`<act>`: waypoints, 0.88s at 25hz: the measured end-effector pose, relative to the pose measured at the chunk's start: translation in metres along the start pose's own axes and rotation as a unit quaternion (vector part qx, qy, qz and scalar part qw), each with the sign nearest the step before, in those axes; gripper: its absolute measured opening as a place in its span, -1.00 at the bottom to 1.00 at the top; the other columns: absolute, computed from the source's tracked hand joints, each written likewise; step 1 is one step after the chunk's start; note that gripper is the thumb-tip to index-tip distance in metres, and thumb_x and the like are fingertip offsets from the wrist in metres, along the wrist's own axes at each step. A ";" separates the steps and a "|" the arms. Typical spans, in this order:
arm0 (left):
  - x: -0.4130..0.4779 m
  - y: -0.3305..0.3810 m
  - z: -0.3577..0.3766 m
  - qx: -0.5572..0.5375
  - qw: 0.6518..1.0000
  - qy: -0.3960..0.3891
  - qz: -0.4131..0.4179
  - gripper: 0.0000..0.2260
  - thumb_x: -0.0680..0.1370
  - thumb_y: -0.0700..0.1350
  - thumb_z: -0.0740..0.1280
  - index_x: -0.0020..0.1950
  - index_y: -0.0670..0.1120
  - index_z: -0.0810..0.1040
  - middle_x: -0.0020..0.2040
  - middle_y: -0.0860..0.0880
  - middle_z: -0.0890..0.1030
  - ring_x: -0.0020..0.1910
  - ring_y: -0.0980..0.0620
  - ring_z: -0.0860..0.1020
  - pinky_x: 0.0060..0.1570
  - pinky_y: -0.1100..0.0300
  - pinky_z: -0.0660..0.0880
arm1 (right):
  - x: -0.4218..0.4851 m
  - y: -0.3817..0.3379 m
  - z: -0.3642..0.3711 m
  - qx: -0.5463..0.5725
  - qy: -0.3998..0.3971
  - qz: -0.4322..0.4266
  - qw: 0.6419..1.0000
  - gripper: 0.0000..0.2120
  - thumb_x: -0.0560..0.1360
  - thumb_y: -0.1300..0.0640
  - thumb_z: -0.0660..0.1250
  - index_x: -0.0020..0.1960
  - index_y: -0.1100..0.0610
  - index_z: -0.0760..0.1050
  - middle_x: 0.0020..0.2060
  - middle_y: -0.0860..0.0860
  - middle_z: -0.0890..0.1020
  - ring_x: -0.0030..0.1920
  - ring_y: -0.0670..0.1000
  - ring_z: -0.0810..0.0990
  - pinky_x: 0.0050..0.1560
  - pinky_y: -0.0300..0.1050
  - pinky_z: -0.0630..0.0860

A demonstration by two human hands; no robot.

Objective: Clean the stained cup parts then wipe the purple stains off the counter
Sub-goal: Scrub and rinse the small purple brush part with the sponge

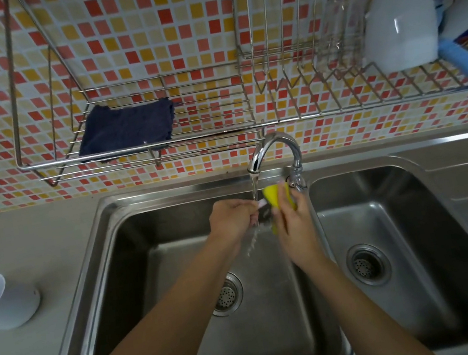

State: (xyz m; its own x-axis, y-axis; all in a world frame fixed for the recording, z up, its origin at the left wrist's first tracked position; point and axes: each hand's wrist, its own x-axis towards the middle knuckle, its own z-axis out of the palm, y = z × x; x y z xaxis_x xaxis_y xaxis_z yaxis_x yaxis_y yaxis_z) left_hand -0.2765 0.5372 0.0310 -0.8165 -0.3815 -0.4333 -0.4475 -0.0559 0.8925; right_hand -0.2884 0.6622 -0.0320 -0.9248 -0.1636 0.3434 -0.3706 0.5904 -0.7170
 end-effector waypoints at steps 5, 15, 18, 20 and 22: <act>-0.001 0.007 0.004 0.202 0.966 0.043 0.156 -0.87 0.46 -0.11 0.39 -0.07 -0.11 0.68 -0.16 -0.05 0.69 -0.27 0.13 0.55 -0.19 0.41 0.43 | -0.002 0.007 -0.008 0.006 -0.024 0.008 1.000 -0.47 0.59 0.02 0.07 0.50 0.14 0.05 0.32 0.20 0.29 0.19 -0.07 0.32 0.18 -0.37 0.18; 0.017 0.013 -0.001 0.242 0.955 0.014 0.171 -0.87 0.52 -0.08 0.32 -0.05 -0.13 0.57 -0.03 -0.10 0.65 -0.06 0.00 0.56 -0.08 0.22 0.38 | -0.004 0.013 -0.014 0.053 0.004 0.051 0.997 -0.48 0.60 0.06 0.10 0.50 0.12 0.06 0.31 0.18 0.29 0.19 0.00 0.39 0.13 -0.36 0.23; 0.020 0.009 0.000 0.158 0.976 -0.026 0.145 -0.91 0.42 -0.21 0.42 -0.19 -0.11 0.53 -0.06 -0.14 0.67 -0.11 -0.07 0.61 -0.02 0.08 0.55 | -0.003 0.016 -0.017 0.064 0.025 0.061 0.996 -0.47 0.58 0.05 0.09 0.49 0.15 0.09 0.28 0.22 0.30 0.18 0.04 0.40 0.10 -0.43 0.21; 0.021 0.008 0.003 0.117 0.983 -0.036 0.139 -0.93 0.39 -0.18 0.44 -0.16 -0.12 0.59 -0.08 -0.16 0.67 -0.04 -0.15 0.63 0.08 -0.05 0.55 | -0.002 0.015 -0.018 0.071 0.034 0.056 0.995 -0.46 0.56 0.05 0.09 0.49 0.17 0.09 0.27 0.24 0.31 0.18 0.00 0.38 0.11 -0.46 0.19; 0.026 0.005 0.006 0.113 0.982 -0.041 0.144 -0.82 0.44 -0.05 0.39 -0.07 -0.14 0.62 -0.07 -0.18 0.67 -0.01 -0.19 0.61 0.11 -0.12 0.52 | 0.000 0.013 -0.020 0.076 0.035 0.044 0.996 -0.44 0.55 0.01 0.09 0.49 0.15 0.08 0.28 0.22 0.31 0.21 0.03 0.39 0.14 -0.41 0.23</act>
State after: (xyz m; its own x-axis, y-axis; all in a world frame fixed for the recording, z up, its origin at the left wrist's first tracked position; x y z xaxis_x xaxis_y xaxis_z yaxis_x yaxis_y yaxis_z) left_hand -0.3020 0.5324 0.0237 -0.9432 -0.2764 -0.1846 -0.2566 0.2528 0.9329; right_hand -0.2920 0.6856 -0.0296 -0.9479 -0.0582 0.3133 -0.3026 0.4728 -0.8276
